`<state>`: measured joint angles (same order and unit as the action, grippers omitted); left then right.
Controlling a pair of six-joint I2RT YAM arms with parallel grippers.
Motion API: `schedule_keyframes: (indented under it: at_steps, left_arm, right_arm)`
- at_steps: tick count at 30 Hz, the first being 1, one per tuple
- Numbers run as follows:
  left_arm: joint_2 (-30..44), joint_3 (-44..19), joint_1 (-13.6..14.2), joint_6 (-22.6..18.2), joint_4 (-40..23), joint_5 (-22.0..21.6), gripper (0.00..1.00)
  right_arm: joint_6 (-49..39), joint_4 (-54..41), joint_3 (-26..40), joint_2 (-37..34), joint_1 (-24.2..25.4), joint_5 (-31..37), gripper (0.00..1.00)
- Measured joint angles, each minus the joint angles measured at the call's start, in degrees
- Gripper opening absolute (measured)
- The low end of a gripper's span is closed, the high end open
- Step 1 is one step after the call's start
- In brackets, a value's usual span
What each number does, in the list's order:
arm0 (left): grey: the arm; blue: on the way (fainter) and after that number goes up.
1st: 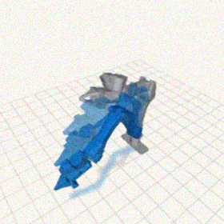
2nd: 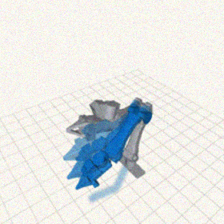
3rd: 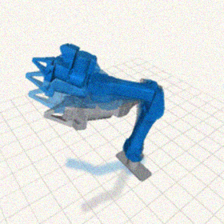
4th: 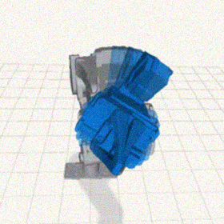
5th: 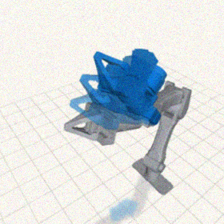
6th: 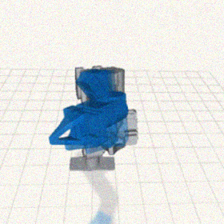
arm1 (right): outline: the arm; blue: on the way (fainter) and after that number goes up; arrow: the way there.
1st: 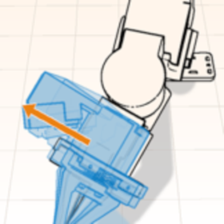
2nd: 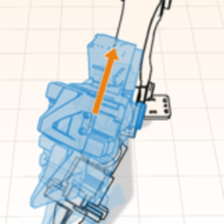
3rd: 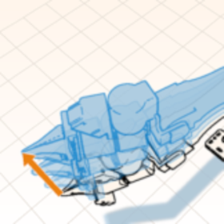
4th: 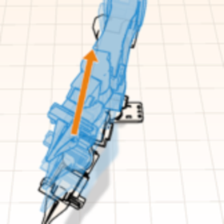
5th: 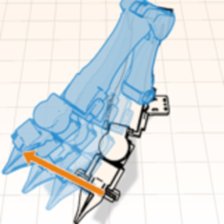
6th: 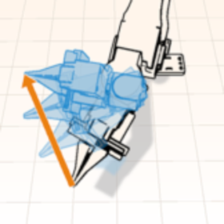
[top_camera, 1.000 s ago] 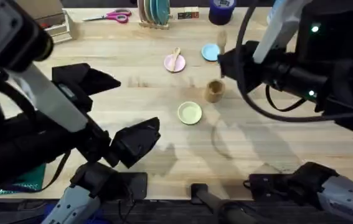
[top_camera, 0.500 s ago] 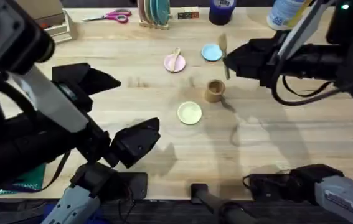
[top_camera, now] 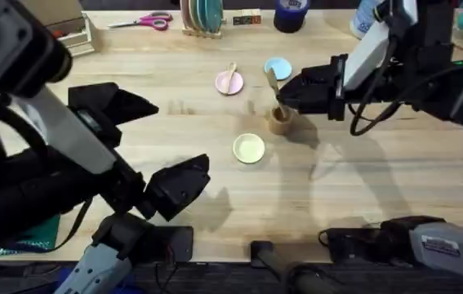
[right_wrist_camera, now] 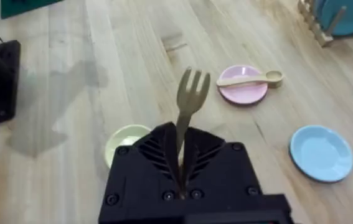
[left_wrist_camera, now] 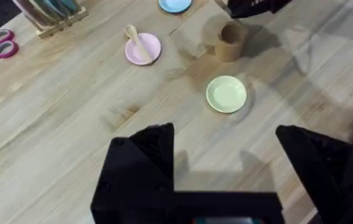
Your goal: Pick up a utensil and set it on the pink plate, then put the other utensil in the container.
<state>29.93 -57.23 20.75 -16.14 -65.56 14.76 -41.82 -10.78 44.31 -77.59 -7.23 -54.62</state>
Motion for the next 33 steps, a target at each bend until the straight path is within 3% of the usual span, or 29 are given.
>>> schedule_keyframes:
  at_steps: [12, 33]
  left_arm:
    - [0.0, 0.0, 0.0, 0.0, 0.0, 0.0, 0.995]
    - [0.0, 0.0, 0.0, 0.0, 0.0, 0.0, 0.995]
  right_arm:
    - [-3.0, 7.5, 0.0, -10.5, 4.2, -7.6, 0.033]
    - [-4.6, 6.0, 0.0, -18.7, 5.8, -8.4, 0.032]
